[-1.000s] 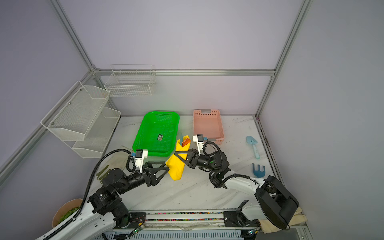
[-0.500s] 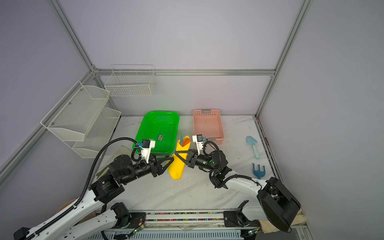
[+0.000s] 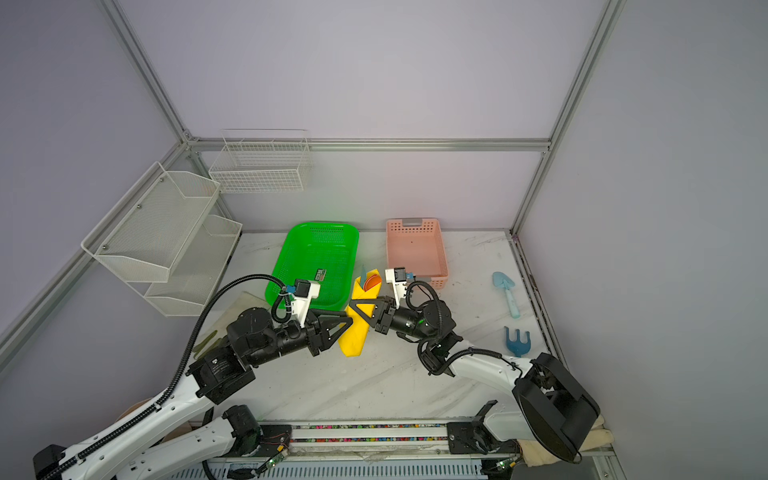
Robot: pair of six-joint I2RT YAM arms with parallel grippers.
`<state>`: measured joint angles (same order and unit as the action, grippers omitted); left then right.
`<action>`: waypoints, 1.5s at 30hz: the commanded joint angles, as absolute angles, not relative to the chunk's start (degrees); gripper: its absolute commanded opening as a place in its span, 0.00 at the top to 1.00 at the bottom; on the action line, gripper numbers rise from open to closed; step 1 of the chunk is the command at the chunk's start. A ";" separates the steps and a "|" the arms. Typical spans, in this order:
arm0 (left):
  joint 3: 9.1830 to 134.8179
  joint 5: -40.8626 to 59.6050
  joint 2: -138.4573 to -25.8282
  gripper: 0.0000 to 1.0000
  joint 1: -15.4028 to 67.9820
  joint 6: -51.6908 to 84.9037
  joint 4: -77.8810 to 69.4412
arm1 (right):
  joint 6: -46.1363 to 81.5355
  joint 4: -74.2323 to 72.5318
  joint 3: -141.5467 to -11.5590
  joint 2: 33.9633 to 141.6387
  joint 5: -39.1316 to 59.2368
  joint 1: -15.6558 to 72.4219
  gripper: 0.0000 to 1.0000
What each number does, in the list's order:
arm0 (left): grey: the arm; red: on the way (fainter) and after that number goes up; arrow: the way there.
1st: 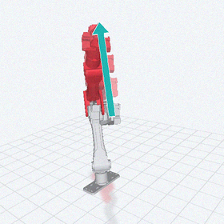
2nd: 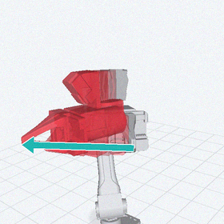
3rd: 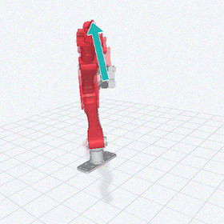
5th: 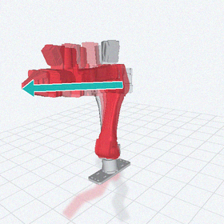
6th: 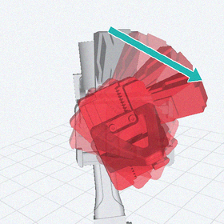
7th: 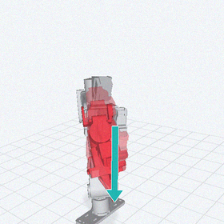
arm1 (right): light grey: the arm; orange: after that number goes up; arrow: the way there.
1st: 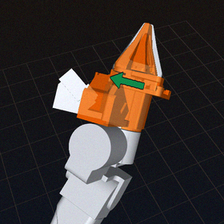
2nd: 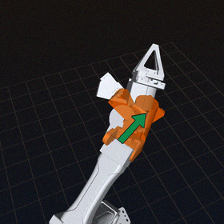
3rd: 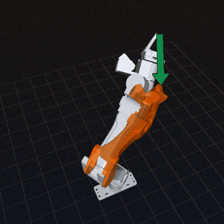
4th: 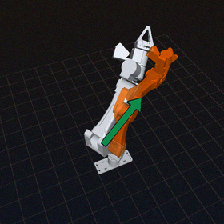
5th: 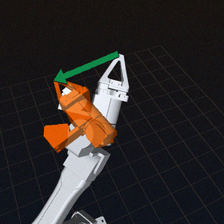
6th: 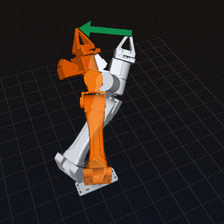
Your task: Place the utensils on the paper napkin and roll it up
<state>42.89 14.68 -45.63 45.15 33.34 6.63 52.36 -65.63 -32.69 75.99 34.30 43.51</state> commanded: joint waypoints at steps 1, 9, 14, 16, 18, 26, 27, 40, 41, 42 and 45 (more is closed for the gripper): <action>44.03 15.45 -45.96 0.61 45.31 32.54 3.82 | 54.28 -71.09 -34.21 76.77 34.98 43.51 1.00; 43.67 12.27 -46.15 0.47 45.28 31.61 5.97 | 55.76 -73.90 -33.68 77.53 35.38 43.46 1.00; 42.55 10.35 -43.90 0.42 45.22 31.72 6.35 | 55.71 -73.88 -33.40 77.32 35.13 43.51 1.00; 42.21 10.87 -43.84 0.44 45.26 31.92 5.87 | 56.02 -74.47 -33.49 77.56 35.23 43.49 1.00; 41.91 11.83 -44.10 0.48 45.26 32.30 5.01 | 56.59 -75.53 -33.40 78.00 35.42 43.51 1.00; 42.11 13.10 -46.14 0.51 45.26 32.34 4.26 | 58.18 -78.32 -33.36 78.40 35.77 43.49 1.00; 42.10 13.13 -46.24 0.50 45.26 32.34 4.23 | 58.31 -78.47 -33.35 78.40 35.77 43.51 1.00; 41.38 17.33 -48.32 0.65 45.25 33.27 0.34 | 59.15 -80.16 -33.22 80.46 35.77 43.51 1.00; 41.31 17.58 -48.39 0.68 45.22 33.35 0.35 | 59.15 -80.31 -33.15 80.51 35.69 43.51 1.00; 41.25 17.73 -48.40 0.68 45.22 33.35 0.35 | 59.15 -80.40 -33.22 80.46 35.68 43.50 1.00; 40.63 17.80 -48.19 0.68 45.22 33.83 -0.08 | 59.28 -80.40 -33.47 80.53 35.68 43.51 1.00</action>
